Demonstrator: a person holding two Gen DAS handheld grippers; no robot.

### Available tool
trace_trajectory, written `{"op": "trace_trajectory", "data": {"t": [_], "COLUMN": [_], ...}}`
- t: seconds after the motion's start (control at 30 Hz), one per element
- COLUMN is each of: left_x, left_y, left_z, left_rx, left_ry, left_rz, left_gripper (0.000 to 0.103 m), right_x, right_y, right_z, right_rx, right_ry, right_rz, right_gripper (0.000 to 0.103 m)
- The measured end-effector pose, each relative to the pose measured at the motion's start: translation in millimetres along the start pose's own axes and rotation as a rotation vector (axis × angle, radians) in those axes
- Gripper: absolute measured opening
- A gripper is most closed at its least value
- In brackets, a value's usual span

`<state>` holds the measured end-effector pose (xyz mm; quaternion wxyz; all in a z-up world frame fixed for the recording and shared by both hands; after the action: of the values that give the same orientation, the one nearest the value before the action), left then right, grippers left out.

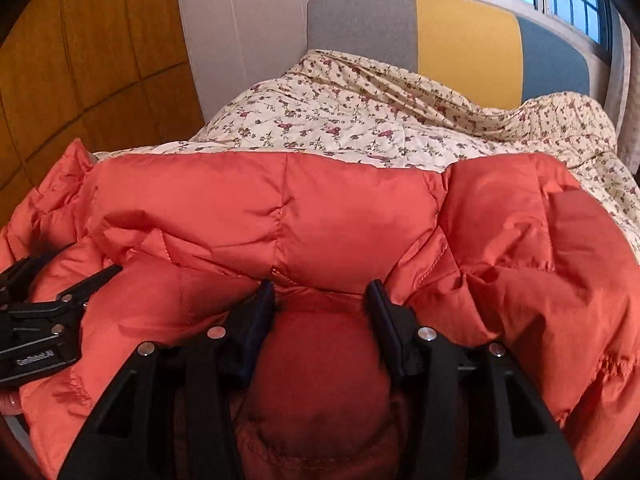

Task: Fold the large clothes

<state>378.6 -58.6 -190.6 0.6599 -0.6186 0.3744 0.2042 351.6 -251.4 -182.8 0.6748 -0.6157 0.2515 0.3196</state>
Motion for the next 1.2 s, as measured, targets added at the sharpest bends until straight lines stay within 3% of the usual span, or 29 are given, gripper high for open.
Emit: {"op": "trace_trajectory", "data": {"t": [0.07,0.13,0.23,0.3,0.4,0.6,0.8,1.07,1.2], "left_x": [-8,-28,-38,-26,6,32,44,19,-27], "left_y": [-5,-21,-45,-54,-54,-48,-43,-31,-16], "left_z": [-1,2,7,11,20,38,43,44,49], "left_rx": [0.028,0.015,0.055,0.092,0.141,0.038,-0.026,-0.017,-0.012], "left_ry": [-0.013,-0.024,-0.110,-0.153,-0.202,-0.062,0.032,-0.005,-0.033], "left_rz": [0.058,0.002,-0.083,-0.071,-0.014,0.010,0.038,0.035,-0.049], "left_gripper": [0.094,0.094,0.097,0.097,0.097,0.100,0.100,0.100,0.100], "right_x": [-15,-42,-54,-45,-26,9,18,3,-25], "right_y": [-3,-13,-26,-31,-28,-18,-15,-13,-8], "right_z": [-1,-9,-26,-43,-63,-78,-86,-77,-68], "right_rx": [0.023,0.046,0.026,0.016,0.042,0.103,0.153,0.111,0.089], "right_ry": [-0.042,-0.063,0.042,0.131,0.183,0.171,0.127,0.190,0.202], "right_rz": [-0.011,-0.098,-0.129,-0.096,-0.037,0.029,0.006,-0.004,-0.052], "right_gripper": [0.049,0.049,0.049,0.049,0.050,0.059,0.059,0.063,0.063]}}
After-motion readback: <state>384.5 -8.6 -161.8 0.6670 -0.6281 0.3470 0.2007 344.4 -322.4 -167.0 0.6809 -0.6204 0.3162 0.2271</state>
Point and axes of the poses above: each gripper's, at about its wrist camera, not at the fingertips, and x roughly the way its jaws point, z to its left, y to its underside, the point moved 6 cm from there along x, roughly the way its jaws point, and after that the axes turned 3 degrees about z, right-handed, at the moved point
